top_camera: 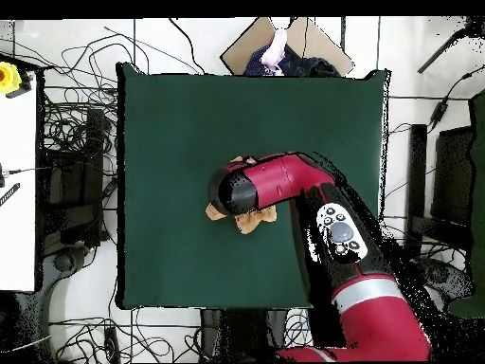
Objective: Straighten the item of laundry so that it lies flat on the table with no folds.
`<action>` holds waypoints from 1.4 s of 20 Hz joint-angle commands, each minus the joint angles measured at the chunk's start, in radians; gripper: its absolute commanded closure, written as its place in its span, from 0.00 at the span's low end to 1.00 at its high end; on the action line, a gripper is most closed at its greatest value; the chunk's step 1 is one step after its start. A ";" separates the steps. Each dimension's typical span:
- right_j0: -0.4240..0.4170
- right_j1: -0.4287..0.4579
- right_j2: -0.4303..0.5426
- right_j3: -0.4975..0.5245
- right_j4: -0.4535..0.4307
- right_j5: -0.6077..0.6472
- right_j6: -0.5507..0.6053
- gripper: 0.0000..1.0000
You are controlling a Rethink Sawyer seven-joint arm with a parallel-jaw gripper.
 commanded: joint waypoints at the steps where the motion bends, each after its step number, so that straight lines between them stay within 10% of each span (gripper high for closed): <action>1: -0.016 0.056 -0.006 0.052 -0.002 -0.055 0.091 0.00; 28: -0.176 0.219 0.146 0.060 0.092 -0.052 -0.011 0.00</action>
